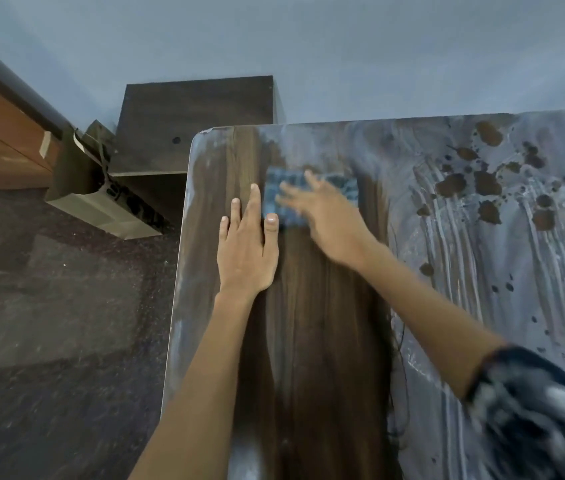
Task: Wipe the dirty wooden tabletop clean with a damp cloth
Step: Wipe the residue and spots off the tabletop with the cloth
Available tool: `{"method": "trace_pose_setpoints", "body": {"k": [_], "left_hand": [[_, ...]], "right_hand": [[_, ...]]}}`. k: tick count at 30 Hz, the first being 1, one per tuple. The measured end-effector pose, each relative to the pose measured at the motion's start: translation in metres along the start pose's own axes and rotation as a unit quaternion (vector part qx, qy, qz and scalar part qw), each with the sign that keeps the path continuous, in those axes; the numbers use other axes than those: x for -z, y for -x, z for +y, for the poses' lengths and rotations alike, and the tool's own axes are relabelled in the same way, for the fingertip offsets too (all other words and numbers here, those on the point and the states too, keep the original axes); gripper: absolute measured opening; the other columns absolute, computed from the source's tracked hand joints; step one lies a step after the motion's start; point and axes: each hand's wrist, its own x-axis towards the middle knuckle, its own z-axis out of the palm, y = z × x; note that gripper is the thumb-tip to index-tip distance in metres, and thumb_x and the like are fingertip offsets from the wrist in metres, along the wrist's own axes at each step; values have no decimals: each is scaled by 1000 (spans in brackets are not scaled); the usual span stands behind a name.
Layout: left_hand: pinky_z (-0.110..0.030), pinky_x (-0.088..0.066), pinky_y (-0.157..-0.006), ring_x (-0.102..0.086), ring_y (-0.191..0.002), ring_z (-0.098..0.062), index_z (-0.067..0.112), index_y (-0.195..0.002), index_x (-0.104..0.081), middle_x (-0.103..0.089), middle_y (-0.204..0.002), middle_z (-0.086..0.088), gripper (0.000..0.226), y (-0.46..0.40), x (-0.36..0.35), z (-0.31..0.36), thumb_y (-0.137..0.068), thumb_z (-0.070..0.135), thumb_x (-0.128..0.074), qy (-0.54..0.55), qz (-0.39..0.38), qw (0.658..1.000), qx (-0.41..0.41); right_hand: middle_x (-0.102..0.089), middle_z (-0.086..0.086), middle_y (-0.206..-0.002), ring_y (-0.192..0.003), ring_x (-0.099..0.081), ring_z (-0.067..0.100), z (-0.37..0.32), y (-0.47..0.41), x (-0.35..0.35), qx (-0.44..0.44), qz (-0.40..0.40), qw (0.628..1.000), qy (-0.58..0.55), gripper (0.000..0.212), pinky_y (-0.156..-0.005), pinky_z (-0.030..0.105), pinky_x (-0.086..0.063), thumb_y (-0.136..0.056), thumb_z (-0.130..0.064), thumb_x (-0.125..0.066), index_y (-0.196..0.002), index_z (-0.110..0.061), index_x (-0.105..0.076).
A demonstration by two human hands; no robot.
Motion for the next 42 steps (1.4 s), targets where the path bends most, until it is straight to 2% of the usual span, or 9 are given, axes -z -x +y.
{"method": "trace_pose_setpoints", "body": {"k": [4, 8, 13, 16, 19, 28, 32, 36, 42], "left_hand": [[-35, -11, -116, -15, -143, -19, 16, -149, -9, -22, -154, -2, 68, -17, -3, -8, -91, 52, -4, -41, 4, 999, -33], [-35, -13, -117, -15, -143, -18, 18, -149, -5, -25, -153, -1, 66, -16, -7, -9, -92, 52, -6, -71, 18, 996, -47], [-36, -14, -117, -15, -143, -18, 20, -147, 8, -29, -152, 0, 66, -14, -8, -8, -92, 54, -6, -74, 30, 996, -51], [-35, -13, -117, -17, -143, -18, 25, -142, 19, -28, -152, 0, 64, -13, -8, -8, -91, 56, -7, -61, 41, 996, -59], [-38, -19, -115, -29, -138, -21, 36, -137, 27, -34, -149, -1, 62, -11, -6, -7, -93, 56, -12, -30, 66, 995, -69], [-45, -29, -111, -41, -130, -23, 22, -148, 1, -49, -137, -2, 64, -9, -8, -4, -95, 49, -24, -5, 108, 992, -70], [-46, -45, -96, -46, -122, -20, 19, -147, -6, -46, -137, -7, 64, -7, -4, 0, -95, 48, -28, 24, 137, 988, -65], [-32, -48, -82, -42, -120, -14, 16, -146, -8, -42, -136, -11, 63, -8, -3, 0, -94, 46, -29, 46, 156, 985, -62], [-43, -49, -91, -45, -123, -22, 12, -146, -12, -39, -139, -11, 64, -10, -5, 1, -95, 46, -30, 29, 155, 986, -60]], "right_hand": [[-28, -14, -148, -140, -4, 8, 15, 43, 9, 64, -72, 995, -17, 58, -113, 29, -4, -90, 2, -43, -137, -31, -35], [-40, -8, -142, -140, -21, 18, 53, 3, 24, -45, 26, 998, -46, 53, -115, 36, -14, -88, 6, -42, -130, -26, -48], [-34, -4, -148, -140, -20, 26, 59, -90, 12, -140, 69, 988, 16, 43, -115, 38, -14, -96, -7, -39, -135, -25, -43], [-35, -3, -147, -139, -25, 26, 26, -97, -6, -38, 38, 998, 10, 53, -115, 43, -21, -88, -3, -52, -133, -29, -43], [-31, -5, -148, -141, -17, 24, 17, -60, -8, 62, -21, 998, 22, 58, -115, 38, -14, -89, 3, -48, -137, -26, -37], [-31, -2, -150, -141, -15, 26, 65, -85, 20, -116, 42, 992, 2, 43, -115, 37, -10, -97, -8, -33, -138, -21, -38], [-30, -3, -150, -141, -16, 26, 16, -105, -3, -27, 6, 1000, -11, 54, -115, 39, -13, -90, 3, -44, -137, -24, -39], [-29, -6, -150, -142, -12, 19, 11, -65, 2, 67, -63, 996, -17, 60, -115, 35, -12, -87, 7, -45, -137, -24, -38], [-29, 0, -150, -141, -17, 27, 56, -94, 12, -48, -2, 999, -3, 47, -117, 40, -13, -94, -4, -39, -138, -20, -38]]}}
